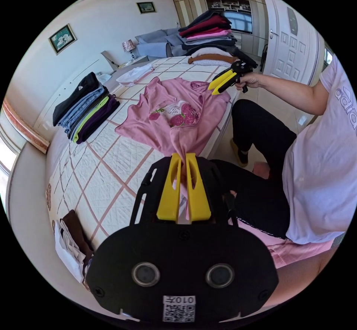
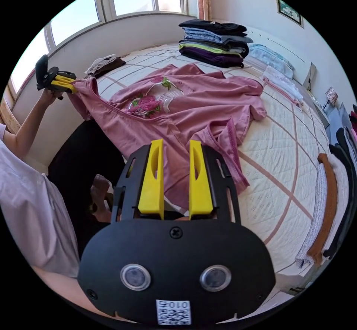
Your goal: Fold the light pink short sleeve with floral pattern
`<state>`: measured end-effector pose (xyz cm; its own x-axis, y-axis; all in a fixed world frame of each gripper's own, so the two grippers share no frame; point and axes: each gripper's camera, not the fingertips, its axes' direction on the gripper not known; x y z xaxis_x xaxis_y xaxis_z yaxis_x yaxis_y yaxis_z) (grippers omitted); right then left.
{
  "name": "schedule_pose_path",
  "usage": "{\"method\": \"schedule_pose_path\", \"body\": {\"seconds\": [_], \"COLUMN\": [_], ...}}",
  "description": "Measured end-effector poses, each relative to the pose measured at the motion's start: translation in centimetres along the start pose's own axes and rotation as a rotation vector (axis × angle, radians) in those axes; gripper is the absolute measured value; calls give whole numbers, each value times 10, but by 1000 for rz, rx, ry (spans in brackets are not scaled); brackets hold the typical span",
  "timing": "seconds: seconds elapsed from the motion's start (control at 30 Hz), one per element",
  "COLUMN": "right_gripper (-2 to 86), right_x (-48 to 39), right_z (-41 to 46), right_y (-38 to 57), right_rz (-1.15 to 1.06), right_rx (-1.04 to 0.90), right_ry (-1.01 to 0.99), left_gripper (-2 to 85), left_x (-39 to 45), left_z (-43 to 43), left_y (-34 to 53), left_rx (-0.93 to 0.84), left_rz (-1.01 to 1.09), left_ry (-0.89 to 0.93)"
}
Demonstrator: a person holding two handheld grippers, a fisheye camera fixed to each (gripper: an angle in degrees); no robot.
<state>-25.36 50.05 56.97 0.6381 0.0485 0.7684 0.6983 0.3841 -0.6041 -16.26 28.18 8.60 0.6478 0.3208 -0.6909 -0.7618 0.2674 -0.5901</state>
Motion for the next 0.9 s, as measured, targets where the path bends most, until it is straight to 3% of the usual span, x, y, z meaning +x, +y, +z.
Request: {"method": "schedule_pose_path", "body": {"seconds": [0.23, 0.43, 0.6, 0.9], "right_gripper": [72, 25, 27, 29], "right_x": [-29, -60, -105, -244], "right_z": [32, -27, -164, -359], "right_y": [2, 25, 99, 227], "right_rz": [-100, -86, -64, -265], "right_rx": [-119, -69, 266, 773], "right_ry": [66, 101, 103, 326], "left_gripper": [2, 1, 0, -2], "left_x": [25, 39, 59, 146], "left_z": [-15, -18, -55, -241], "left_y": [16, 46, 65, 84], "left_rx": [16, -43, 52, 619], "left_rz": [10, -62, -79, 30], "left_ry": [5, -25, -36, -313]}}
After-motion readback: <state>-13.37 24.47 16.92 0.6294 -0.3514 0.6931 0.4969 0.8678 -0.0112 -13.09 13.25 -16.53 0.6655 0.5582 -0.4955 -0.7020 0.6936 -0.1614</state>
